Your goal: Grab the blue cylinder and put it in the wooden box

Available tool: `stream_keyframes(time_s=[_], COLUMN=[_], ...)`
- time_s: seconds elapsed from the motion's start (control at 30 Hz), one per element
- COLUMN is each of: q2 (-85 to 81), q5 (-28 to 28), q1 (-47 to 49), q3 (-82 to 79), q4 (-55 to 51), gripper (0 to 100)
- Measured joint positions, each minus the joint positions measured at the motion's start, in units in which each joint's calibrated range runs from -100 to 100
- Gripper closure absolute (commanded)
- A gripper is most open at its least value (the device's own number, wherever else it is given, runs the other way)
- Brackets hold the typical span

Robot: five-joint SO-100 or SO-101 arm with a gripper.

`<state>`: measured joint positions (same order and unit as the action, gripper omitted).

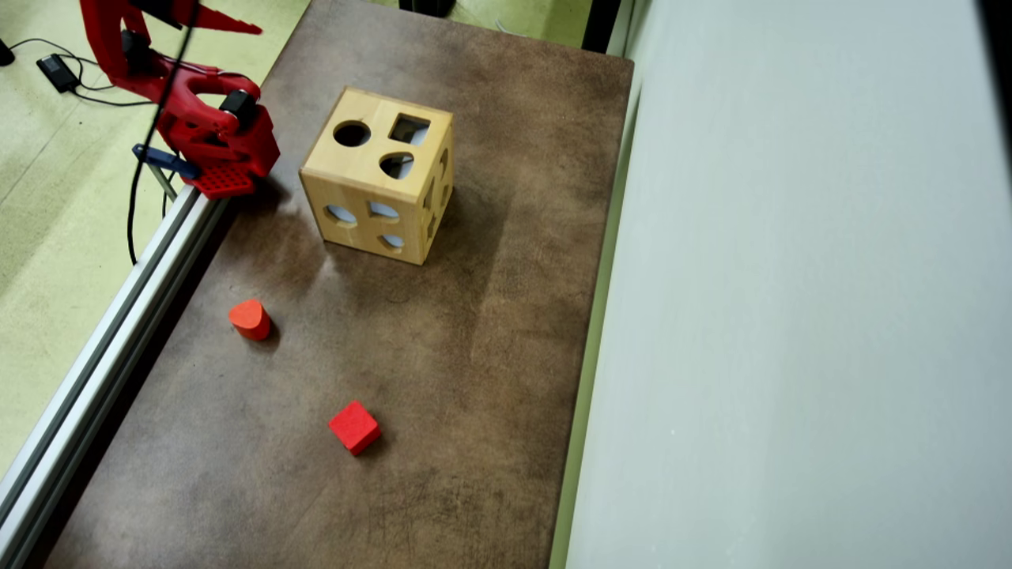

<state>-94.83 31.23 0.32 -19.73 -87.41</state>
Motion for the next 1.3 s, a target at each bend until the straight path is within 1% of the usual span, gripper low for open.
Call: stream_keyframes(time_s=[0.3, 0.53, 0.6, 0.63, 0.83, 0.87, 1.0, 1.07, 1.1, 1.23, 1.27, 1.3], q2=[-0.7, -0.7, -0.7, -0.7, -0.7, -0.7, -0.7, -0.7, -0.7, -0.7, -0.7, -0.7], q5=[0.0, -0.7, -3.1, -5.2, -20.4, -22.2, -24.9, -25.3, -25.3, -25.3, -25.3, -25.3], q1=[-0.1, -0.1, -0.1, -0.1, -0.1, -0.1, -0.1, -0.1, -0.1, -0.1, -0.1, -0.1], q3=[-2.4, -2.4, -2.4, -2.4, -2.4, -2.4, -2.4, -2.4, -2.4, -2.4, -2.4, -2.4], q4=[-9.4, -9.9, -9.9, -9.9, -9.9, -9.9, -9.9, -9.9, -9.9, -9.9, -9.9, -9.9], gripper=[71, 71, 71, 71, 71, 71, 72, 74, 78, 99, 100, 99])
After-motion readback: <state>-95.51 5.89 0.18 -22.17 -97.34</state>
